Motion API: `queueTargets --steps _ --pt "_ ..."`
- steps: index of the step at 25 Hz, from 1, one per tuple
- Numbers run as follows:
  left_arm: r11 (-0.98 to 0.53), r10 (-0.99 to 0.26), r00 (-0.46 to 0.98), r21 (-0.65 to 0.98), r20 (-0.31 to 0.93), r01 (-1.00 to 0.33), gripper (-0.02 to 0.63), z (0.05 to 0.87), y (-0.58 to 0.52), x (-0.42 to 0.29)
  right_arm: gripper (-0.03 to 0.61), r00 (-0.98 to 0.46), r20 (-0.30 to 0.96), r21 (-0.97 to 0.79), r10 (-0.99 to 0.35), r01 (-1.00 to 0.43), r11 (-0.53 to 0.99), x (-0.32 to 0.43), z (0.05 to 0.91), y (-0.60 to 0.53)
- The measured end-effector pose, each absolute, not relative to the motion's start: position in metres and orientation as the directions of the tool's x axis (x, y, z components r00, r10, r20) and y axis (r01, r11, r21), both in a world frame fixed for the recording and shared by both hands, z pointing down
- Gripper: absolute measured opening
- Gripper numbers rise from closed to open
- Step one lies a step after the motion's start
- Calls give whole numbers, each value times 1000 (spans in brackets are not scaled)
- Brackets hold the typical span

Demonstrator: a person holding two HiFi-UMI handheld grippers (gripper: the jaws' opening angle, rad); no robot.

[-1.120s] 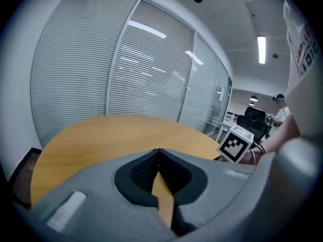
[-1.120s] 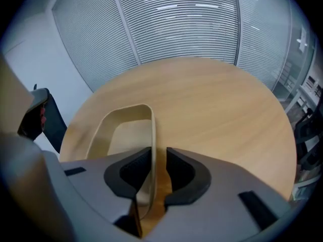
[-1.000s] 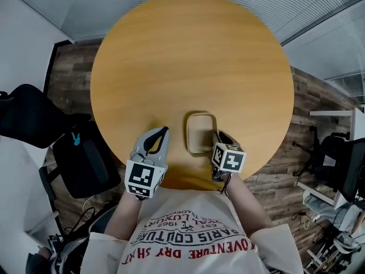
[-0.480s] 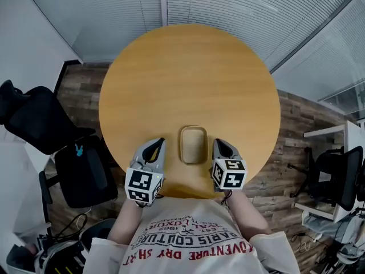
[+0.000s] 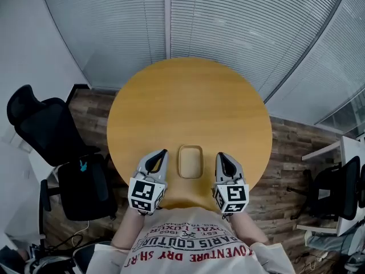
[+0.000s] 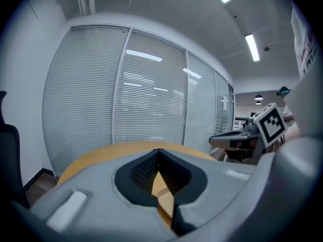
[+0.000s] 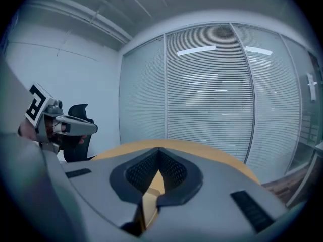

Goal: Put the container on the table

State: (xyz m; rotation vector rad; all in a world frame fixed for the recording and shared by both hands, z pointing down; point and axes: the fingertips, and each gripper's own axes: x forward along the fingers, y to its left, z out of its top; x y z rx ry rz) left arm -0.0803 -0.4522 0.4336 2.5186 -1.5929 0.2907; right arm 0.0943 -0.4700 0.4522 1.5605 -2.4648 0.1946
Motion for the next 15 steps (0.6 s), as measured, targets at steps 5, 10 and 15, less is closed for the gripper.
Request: queueTargets --steps 5,10,15 --pt "-444 -874 436 12 213 -896 -2 420 -435 -68 6 -429 187 -19 -884 -901 433 106 439 -454" --pt "-436 -878 431 23 207 -900 -2 416 -424 -67 6 -438 193 -32 -878 -897 440 107 441 -445" --pt "-441 -876 436 20 206 -897 -2 414 -412 -61 6 -444 222 -106 -868 -896 432 111 451 -435"
